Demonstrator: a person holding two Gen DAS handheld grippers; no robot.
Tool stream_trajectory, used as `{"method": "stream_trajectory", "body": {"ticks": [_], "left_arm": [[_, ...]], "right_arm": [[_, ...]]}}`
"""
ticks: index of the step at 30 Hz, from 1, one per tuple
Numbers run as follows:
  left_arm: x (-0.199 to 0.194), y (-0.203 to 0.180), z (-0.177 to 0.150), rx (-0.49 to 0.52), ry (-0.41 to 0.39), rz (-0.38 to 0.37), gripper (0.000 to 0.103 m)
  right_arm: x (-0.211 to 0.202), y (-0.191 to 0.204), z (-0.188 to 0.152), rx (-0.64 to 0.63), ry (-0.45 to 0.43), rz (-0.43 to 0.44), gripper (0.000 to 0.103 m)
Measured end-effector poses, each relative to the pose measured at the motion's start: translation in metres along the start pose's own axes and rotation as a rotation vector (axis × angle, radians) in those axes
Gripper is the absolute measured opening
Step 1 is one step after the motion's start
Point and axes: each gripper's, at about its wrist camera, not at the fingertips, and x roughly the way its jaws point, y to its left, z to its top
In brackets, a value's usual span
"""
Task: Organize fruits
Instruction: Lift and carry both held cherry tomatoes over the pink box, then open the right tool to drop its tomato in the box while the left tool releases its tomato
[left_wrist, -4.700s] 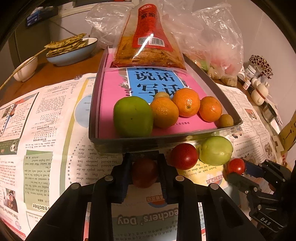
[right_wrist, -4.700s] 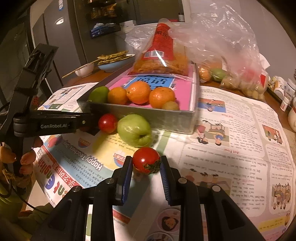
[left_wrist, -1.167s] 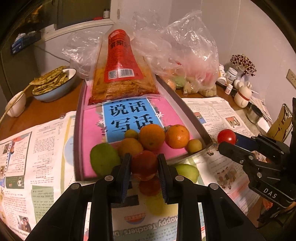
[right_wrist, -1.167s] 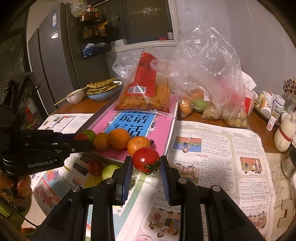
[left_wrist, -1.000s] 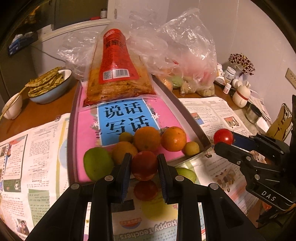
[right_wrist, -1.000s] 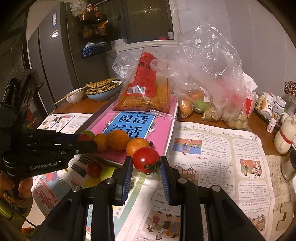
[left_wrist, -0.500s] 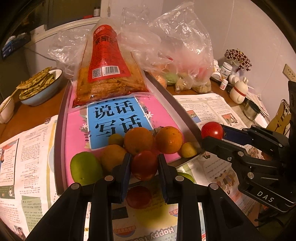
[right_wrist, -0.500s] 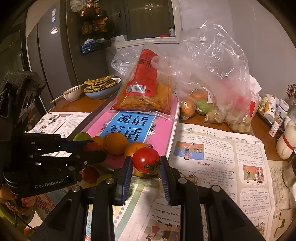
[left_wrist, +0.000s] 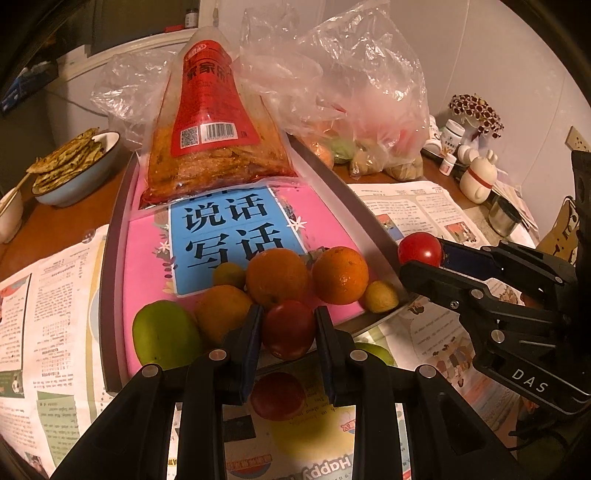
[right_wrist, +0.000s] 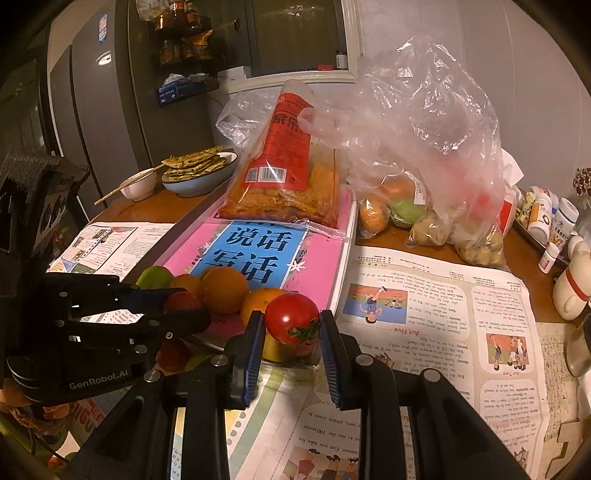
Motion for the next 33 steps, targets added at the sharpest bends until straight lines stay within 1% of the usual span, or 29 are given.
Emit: {"method": "stream_trajectory", "body": {"ticks": [23,33], "left_arm": [[0.005,0.001,0.001,-0.002,0.01,-0.009,0.029],[0.006,0.001,0.002,-0.004,0.011,-0.01,0.029]], "right_arm": [[0.017,-0.004,0.0,0.01,0.024,-0.006,0.03],[0.019,-0.006,-0.002,0.017,0.028,-0.008,0.03]]}}
